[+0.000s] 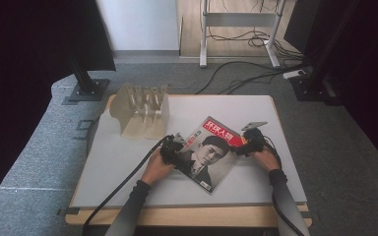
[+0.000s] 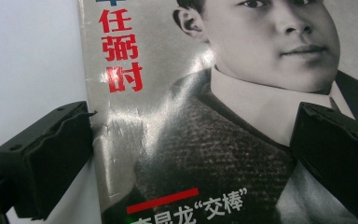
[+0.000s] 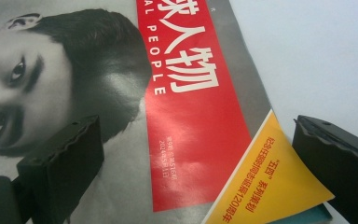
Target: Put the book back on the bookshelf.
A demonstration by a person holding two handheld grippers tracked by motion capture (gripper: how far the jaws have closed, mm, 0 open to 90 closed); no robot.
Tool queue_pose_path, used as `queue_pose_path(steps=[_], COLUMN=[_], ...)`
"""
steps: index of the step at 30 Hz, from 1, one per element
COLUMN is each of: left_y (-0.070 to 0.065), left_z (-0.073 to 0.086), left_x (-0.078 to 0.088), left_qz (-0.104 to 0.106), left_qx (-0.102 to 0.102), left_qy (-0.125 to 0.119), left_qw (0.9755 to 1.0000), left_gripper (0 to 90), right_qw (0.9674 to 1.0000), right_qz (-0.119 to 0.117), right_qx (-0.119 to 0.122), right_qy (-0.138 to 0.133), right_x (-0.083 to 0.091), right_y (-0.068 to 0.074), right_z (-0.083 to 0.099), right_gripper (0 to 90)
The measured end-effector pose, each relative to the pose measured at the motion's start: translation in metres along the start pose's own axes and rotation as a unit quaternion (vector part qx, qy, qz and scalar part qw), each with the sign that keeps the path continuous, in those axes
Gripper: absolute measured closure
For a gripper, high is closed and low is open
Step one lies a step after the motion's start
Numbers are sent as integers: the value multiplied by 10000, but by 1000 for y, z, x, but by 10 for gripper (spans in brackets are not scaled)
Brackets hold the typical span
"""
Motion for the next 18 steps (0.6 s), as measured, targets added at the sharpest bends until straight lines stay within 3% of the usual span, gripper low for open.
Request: queue_pose_path(steps=[7,18], left_y=[-6,-20], left_z=[13,40], left_x=[11,36], left_qz=[36,69], left_qx=[-14,-97], left_qy=[-26,60], left_qw=[10000,9999], left_gripper=[0,0], right_qw=[9999,9999], right_qz=[-71,-88], right_qx=[87,106], right_qy=[-12,-102], right_x=[3,10], right_y=[17,56], right_z=[7,22], right_gripper=[23,23])
Point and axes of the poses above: each handheld gripper's, and its own axes: x roughly backward along the jaws, z roughly out of its underside, y roughly to its left, the point moved 5 cm from there along -x, roughly forward along the jaws, and after that the axes turned 8 degrees about -z, right-handed, at the moved point
